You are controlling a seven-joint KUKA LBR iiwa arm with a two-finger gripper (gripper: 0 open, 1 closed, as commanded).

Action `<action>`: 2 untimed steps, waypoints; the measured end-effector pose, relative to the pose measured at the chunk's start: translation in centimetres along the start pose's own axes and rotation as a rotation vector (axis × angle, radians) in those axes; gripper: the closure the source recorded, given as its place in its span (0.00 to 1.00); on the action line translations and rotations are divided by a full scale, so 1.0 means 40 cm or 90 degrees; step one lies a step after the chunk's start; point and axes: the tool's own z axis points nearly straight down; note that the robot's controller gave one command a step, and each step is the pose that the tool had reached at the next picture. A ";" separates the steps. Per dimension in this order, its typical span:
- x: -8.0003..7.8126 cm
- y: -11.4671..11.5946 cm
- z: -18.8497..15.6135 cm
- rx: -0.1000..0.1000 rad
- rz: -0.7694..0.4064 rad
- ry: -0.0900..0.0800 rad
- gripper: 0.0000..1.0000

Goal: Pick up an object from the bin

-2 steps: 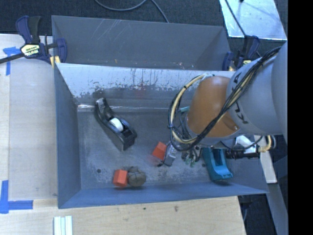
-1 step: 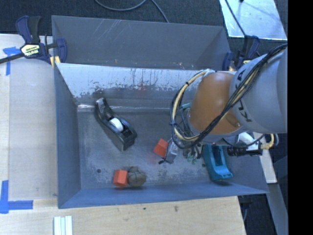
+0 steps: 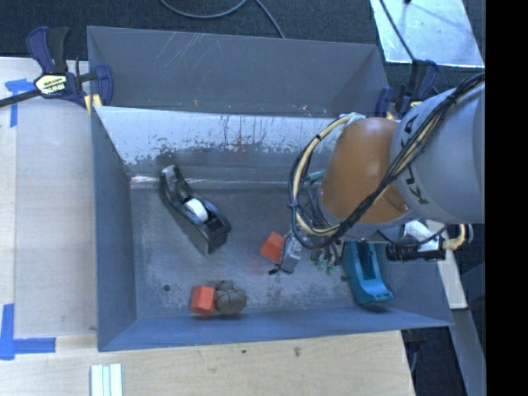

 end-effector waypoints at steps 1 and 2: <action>0.000 0.000 -0.016 0.000 0.000 0.000 1.00; 0.001 -0.001 -0.033 0.001 0.000 0.002 1.00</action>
Offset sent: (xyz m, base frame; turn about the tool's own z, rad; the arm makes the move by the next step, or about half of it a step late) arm 0.0001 0.0000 0.0773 0.0000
